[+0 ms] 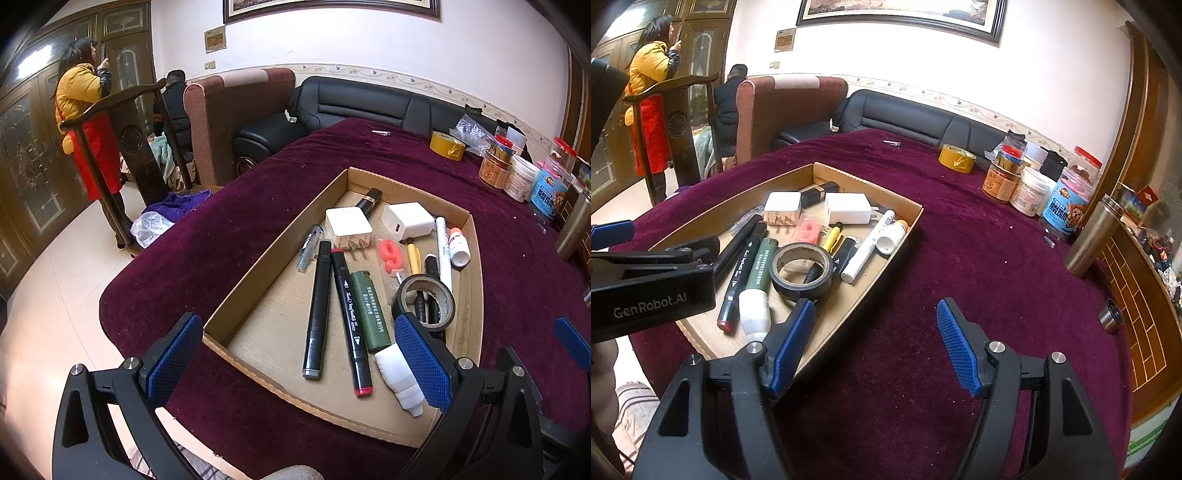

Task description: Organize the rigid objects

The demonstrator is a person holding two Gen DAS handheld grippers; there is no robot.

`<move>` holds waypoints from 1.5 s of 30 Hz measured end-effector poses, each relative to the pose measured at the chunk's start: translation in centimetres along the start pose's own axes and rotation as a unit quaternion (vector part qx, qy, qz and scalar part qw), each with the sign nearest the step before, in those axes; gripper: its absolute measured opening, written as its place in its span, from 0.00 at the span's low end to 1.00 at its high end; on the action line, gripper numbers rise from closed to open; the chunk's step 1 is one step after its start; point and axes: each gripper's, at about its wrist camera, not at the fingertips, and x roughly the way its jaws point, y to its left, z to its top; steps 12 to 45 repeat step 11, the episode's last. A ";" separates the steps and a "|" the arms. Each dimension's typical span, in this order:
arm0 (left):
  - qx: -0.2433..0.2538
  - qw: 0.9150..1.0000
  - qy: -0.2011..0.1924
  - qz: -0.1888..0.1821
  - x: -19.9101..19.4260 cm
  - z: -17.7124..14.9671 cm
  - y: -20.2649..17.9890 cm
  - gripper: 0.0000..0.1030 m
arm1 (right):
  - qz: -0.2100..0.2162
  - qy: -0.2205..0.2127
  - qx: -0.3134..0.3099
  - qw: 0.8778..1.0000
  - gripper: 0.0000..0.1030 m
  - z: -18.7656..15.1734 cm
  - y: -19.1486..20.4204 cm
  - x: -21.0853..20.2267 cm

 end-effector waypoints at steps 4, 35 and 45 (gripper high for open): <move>0.000 1.000 0.000 0.000 0.0 0.0 0.0 0.99 | 0.001 0.000 0.000 1.000 0.66 0.0 0.0 0.0; 0.006 1.000 0.000 0.003 -0.4 0.2 -0.1 0.99 | 0.021 0.004 0.020 1.000 0.66 -0.1 -1.2 0.1; 0.006 1.000 0.000 0.003 -0.4 0.2 -0.1 0.99 | 0.021 0.004 0.020 1.000 0.66 -0.1 -1.2 0.1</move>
